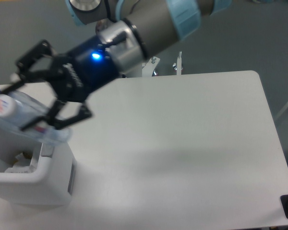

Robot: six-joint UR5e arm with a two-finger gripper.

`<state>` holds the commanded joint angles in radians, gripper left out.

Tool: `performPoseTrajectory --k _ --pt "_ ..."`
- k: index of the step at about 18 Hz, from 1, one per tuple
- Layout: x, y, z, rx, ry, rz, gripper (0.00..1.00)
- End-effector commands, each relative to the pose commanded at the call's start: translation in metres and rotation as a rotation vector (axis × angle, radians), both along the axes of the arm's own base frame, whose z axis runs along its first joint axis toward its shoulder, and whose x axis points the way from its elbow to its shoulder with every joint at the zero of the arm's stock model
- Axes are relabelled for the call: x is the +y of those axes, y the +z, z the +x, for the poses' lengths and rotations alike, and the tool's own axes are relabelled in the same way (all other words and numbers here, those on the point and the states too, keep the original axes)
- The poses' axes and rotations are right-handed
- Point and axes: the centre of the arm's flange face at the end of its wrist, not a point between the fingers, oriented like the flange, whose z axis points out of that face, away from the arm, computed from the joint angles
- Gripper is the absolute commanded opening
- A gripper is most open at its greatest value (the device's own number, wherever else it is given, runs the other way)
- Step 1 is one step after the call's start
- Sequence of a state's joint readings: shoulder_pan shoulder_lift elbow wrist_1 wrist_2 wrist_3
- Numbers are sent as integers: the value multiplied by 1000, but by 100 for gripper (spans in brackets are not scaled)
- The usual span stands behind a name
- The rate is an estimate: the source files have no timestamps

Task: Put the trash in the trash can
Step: 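Carry the bottle over the trash bin and open the gripper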

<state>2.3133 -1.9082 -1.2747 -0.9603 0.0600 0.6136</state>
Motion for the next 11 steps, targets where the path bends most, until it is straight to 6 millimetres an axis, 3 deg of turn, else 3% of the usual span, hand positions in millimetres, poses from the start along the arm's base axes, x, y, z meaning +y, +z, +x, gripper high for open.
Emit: performPoseTrajectory --k 5,11 --pt "18 -26 15 -34 -46 -17 45" --pt "22 -63 31 16 -69 27 54"
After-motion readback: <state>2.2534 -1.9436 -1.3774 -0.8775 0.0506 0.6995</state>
